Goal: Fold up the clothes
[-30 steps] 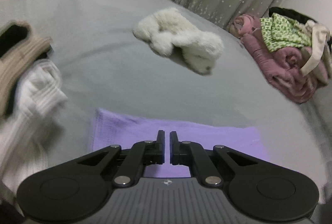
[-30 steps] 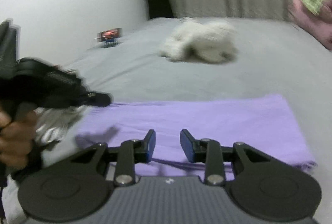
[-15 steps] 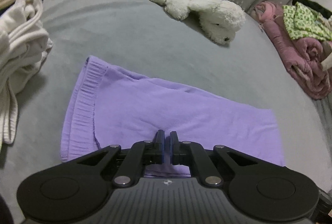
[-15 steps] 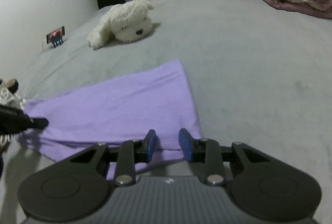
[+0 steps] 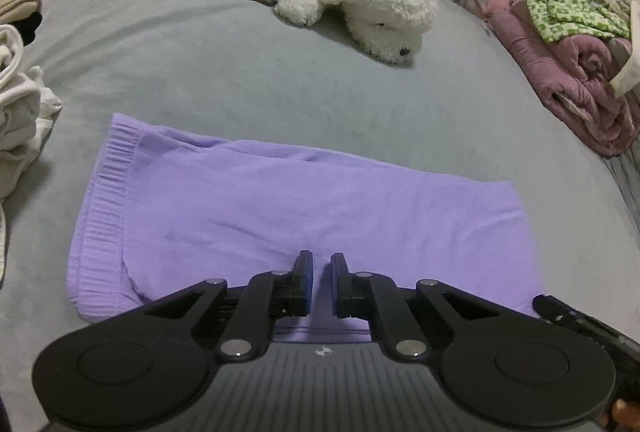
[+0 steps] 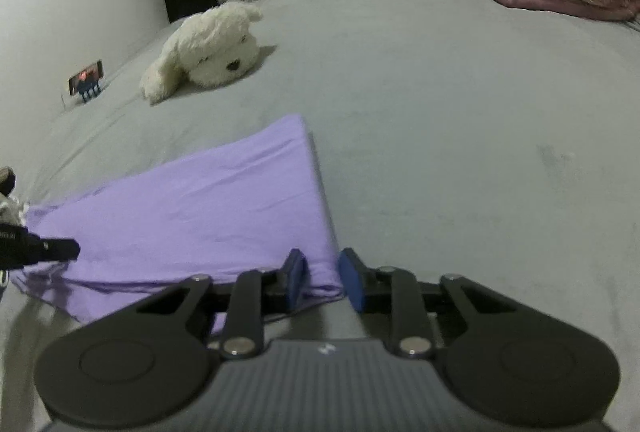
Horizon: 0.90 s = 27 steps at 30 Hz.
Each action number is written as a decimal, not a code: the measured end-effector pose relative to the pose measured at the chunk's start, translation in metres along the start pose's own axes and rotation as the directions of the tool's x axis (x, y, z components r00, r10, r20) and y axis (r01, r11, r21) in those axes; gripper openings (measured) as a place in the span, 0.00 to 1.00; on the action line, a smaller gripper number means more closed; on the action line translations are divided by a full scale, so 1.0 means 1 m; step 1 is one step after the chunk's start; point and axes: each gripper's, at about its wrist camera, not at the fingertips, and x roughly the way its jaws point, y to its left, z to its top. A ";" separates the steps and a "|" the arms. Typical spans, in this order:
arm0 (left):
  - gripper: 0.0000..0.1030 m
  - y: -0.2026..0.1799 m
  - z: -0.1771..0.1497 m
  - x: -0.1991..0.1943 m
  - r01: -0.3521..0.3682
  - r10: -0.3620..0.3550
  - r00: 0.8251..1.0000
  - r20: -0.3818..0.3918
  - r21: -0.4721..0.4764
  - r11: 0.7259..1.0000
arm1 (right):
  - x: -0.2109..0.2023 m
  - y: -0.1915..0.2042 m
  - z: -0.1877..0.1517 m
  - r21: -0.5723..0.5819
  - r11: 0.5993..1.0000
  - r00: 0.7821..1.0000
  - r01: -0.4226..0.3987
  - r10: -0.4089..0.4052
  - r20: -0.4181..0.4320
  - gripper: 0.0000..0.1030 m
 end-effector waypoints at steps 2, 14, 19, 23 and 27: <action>0.07 0.002 0.001 0.000 0.003 -0.003 1.000 -0.006 -0.016 1.000 | -0.005 -0.009 0.002 0.016 0.999 0.999 0.045 -0.045 0.013 0.12; 0.07 -0.009 -0.002 0.000 0.004 -0.003 1.000 -0.011 0.021 1.000 | -0.022 0.013 0.001 -0.099 0.994 0.998 -0.048 0.052 0.038 0.12; 0.07 -0.007 -0.002 0.005 0.008 -0.007 1.000 -0.025 0.002 1.000 | -0.013 0.013 -0.010 -0.183 0.983 1.000 0.003 -0.003 0.001 0.14; 0.07 -0.010 -0.001 0.004 0.003 -0.003 1.000 -0.024 0.000 1.000 | -0.016 0.003 -0.007 -0.162 0.987 1.000 0.013 -0.013 -0.002 0.18; 0.07 -0.013 -0.001 0.002 0.006 -0.006 1.000 -0.014 0.006 1.000 | -0.018 0.008 0.005 -0.176 0.984 1.000 0.010 -0.006 0.021 0.18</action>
